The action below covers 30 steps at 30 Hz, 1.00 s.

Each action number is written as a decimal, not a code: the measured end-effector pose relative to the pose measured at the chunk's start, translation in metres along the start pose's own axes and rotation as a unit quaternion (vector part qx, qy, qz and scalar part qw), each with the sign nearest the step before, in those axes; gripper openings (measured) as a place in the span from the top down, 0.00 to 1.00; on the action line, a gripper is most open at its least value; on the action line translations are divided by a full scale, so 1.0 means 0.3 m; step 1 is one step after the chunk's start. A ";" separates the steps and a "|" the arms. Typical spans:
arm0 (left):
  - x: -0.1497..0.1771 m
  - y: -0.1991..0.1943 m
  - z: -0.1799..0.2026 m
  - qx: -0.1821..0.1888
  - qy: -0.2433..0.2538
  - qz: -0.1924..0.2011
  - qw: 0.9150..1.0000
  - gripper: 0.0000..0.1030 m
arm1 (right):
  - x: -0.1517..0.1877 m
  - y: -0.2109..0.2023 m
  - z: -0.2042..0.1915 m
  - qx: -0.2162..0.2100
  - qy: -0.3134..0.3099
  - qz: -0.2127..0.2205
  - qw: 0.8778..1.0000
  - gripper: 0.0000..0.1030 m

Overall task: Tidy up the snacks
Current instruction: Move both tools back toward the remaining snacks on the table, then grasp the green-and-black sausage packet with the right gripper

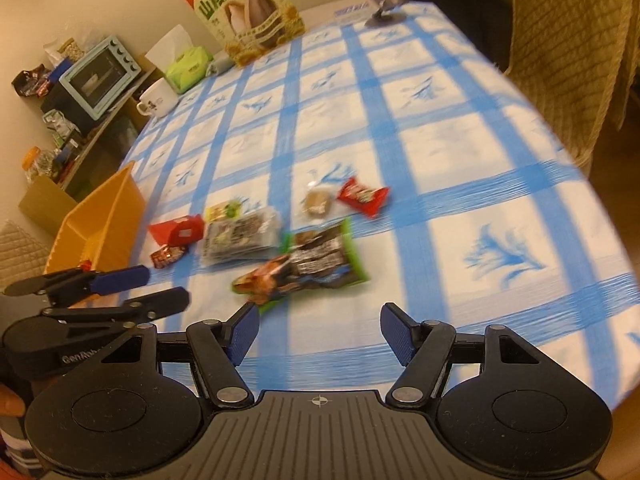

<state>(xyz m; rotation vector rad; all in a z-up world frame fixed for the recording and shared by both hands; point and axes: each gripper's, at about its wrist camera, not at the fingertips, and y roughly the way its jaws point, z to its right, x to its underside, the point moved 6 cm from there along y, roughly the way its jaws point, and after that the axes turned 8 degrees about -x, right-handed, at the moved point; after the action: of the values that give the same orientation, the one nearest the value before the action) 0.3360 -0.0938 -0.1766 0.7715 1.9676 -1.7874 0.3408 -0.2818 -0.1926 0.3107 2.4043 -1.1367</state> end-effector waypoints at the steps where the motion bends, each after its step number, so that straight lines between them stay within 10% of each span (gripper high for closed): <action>1: -0.001 0.004 -0.006 0.000 0.000 -0.001 1.000 0.43 | 0.000 0.018 -0.009 -0.002 0.004 -0.001 1.000 0.34; 20: 0.018 0.025 -0.103 0.017 -0.011 -0.009 1.000 0.45 | -0.087 0.194 -0.042 0.086 0.093 0.015 0.992 0.47; 30: 0.020 0.033 -0.099 0.029 -0.004 -0.010 1.000 0.45 | -0.096 0.259 -0.099 0.112 -0.001 -0.018 0.993 0.61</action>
<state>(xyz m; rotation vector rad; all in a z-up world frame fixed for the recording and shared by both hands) 0.3399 -0.0632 -0.1841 0.7647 1.9331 -1.8623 0.3869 -0.2099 -0.2139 0.3395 2.2914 -1.4271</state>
